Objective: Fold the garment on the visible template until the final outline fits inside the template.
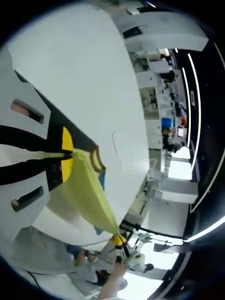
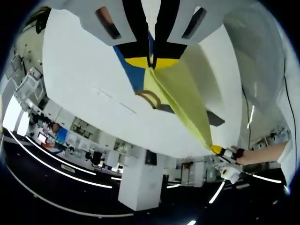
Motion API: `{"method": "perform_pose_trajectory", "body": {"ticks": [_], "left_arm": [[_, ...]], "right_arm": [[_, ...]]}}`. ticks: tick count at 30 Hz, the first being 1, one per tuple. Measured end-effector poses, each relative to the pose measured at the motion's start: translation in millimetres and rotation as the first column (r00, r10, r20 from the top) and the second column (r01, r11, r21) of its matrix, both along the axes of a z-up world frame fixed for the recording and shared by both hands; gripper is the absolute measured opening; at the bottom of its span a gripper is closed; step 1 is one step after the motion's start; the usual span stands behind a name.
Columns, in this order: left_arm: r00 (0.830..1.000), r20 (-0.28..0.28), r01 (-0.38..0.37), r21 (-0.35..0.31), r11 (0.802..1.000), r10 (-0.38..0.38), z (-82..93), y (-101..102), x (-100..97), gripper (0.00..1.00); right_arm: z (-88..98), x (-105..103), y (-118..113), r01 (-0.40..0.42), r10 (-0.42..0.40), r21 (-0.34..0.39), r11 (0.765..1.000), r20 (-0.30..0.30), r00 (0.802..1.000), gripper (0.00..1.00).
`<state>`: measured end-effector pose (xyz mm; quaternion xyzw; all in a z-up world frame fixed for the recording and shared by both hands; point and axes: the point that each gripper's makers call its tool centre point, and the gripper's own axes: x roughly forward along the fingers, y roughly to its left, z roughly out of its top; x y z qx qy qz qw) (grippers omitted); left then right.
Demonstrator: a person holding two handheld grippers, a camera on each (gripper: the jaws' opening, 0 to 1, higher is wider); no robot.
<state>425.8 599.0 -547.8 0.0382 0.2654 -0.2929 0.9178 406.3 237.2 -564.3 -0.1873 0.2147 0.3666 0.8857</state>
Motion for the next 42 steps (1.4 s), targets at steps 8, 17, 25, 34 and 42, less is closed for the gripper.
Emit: {"method": "perform_pose_trajectory", "body": {"ticks": [8,17,25,34,42], "left_arm": [[1.000,0.010,0.006,0.000,1.000,-0.006,2.1,2,-10.4,0.00],[1.000,-0.006,0.017,-0.006,1.000,-0.017,-5.3,5,-33.6,0.00],[0.997,-0.058,0.041,0.003,0.999,-0.041,-26.4,7,-69.4,0.00],[0.989,-0.131,0.063,0.011,0.998,-0.061,-56.3,8,-108.2,0.00],[0.975,-0.197,0.117,0.063,0.991,-0.102,-80.7,3,-137.8,0.00]], "right_arm": [[9.5,-5,1,-0.022,0.022,0.000,1.000,0.026,0.999,0.03],[12.6,-16,7,-0.051,0.051,-0.005,0.999,0.037,0.998,0.03],[-1.1,-43,12,-0.118,0.118,-0.039,0.992,-0.007,0.993,0.03],[-32.7,-81,13,-0.173,0.167,-0.050,0.984,-0.103,0.981,0.03],[-56.9,-109,14,-0.219,0.201,-0.099,0.971,-0.166,0.965,0.03]]}}
